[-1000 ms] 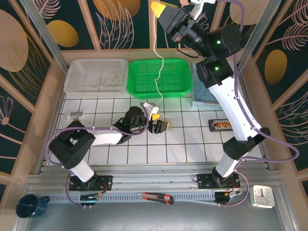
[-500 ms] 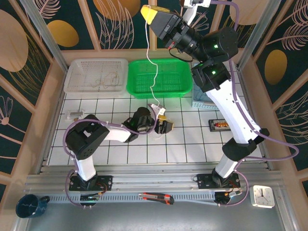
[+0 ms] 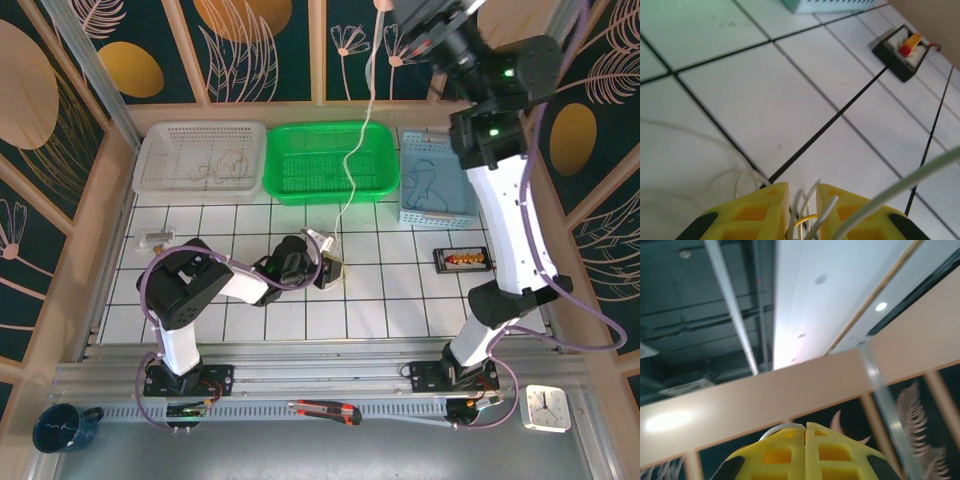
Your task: Untangle the cables
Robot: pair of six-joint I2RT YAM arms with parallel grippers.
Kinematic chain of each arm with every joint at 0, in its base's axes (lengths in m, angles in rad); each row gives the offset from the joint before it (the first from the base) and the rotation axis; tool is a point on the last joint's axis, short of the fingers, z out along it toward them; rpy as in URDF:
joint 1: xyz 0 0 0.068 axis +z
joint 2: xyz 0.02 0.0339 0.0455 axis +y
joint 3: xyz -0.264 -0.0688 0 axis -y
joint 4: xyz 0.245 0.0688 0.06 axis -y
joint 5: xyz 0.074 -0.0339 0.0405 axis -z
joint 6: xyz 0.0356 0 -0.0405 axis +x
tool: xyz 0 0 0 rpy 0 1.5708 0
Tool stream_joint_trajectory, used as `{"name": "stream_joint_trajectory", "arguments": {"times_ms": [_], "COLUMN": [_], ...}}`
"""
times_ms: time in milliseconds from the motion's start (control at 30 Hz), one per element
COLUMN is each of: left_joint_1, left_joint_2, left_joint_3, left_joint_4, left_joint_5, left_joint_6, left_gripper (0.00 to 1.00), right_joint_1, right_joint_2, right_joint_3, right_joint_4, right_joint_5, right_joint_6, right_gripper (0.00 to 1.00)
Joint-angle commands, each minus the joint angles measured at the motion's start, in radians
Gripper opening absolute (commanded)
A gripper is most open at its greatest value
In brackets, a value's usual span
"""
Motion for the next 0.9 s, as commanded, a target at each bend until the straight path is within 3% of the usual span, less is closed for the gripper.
{"name": "stream_joint_trajectory", "arguments": {"times_ms": [0,333,700,867], "left_joint_1": [0.0,-0.001,-0.001,0.0], "left_joint_2": [-0.031,-0.031,-0.026,-0.066], "left_joint_3": [-0.048,-0.137,-0.145,-0.127], "left_joint_4": [0.047,0.088,0.101,0.082], "left_joint_5": [-0.026,-0.044,-0.043,-0.016], "left_joint_6": [0.005,-0.008,-0.019,-0.038], "left_gripper": [0.2,0.26,0.28,0.42], "right_joint_1": [-0.112,-0.338,-0.357,-0.336], "right_joint_2": [-0.039,-0.026,-0.004,-0.015], "right_joint_3": [0.046,0.092,0.098,0.041], "right_joint_4": [0.114,0.216,0.231,0.24], "right_joint_5": [0.026,0.029,0.008,-0.016], "right_joint_6": [0.129,0.317,0.36,0.338], "right_gripper": [0.0,0.0,0.0,0.0]}}
